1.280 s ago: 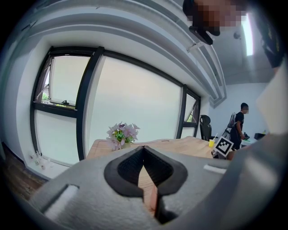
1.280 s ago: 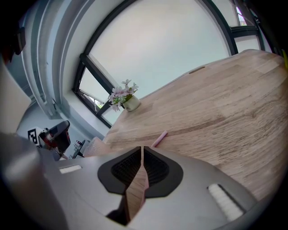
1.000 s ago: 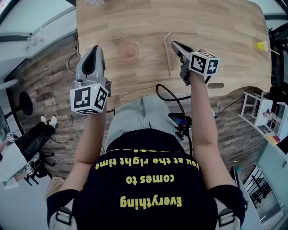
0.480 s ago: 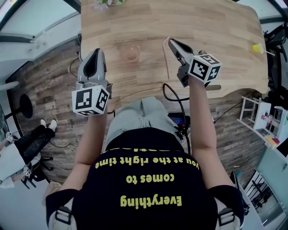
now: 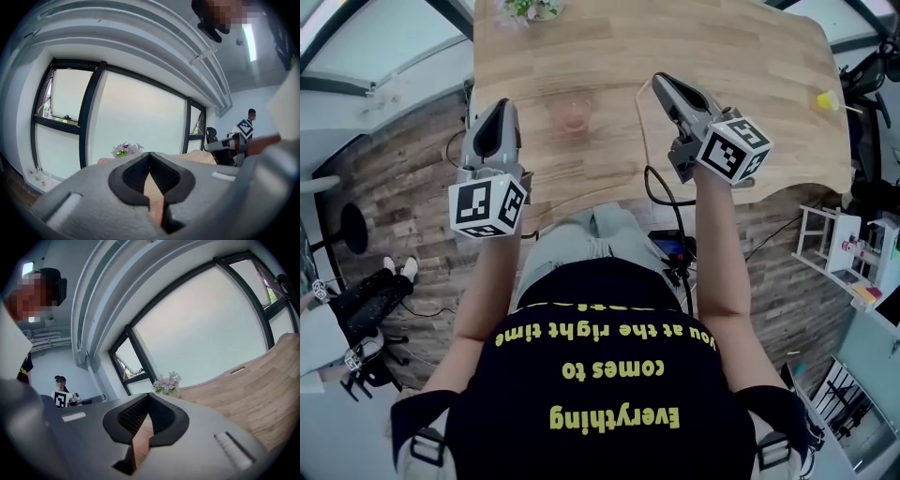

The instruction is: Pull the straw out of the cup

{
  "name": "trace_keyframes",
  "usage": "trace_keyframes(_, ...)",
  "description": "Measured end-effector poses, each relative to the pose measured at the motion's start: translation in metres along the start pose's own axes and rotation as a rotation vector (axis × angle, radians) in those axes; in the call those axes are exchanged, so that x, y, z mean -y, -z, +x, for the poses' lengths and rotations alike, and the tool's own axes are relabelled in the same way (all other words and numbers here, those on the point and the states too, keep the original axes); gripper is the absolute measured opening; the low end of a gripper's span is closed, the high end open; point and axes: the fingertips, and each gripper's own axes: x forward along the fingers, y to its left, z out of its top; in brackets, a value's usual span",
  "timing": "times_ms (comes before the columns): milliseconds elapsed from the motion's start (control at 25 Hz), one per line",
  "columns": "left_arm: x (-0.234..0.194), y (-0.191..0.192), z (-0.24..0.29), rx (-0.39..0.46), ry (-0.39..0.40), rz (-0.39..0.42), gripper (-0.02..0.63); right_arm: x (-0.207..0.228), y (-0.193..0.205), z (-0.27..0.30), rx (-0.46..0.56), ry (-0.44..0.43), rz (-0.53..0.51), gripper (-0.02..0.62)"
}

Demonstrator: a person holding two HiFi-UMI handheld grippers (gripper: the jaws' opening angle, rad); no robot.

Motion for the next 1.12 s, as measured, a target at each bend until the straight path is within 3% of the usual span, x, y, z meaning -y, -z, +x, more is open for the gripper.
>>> trace_keyframes(600, -0.006, -0.035, -0.029, 0.074, -0.023, 0.029, 0.000, -0.054, -0.070, -0.027, 0.205, 0.037, -0.266, 0.006)
trace_keyframes(840, -0.010, -0.047, -0.044, 0.103, -0.046, 0.041, 0.000, -0.071, -0.081, -0.037, 0.243, 0.044, -0.301, 0.007)
trace_keyframes(1120, -0.015, -0.053, -0.055, 0.115, -0.069, 0.050, 0.000, -0.101, -0.094, -0.043, 0.290, 0.032, -0.416, 0.006)
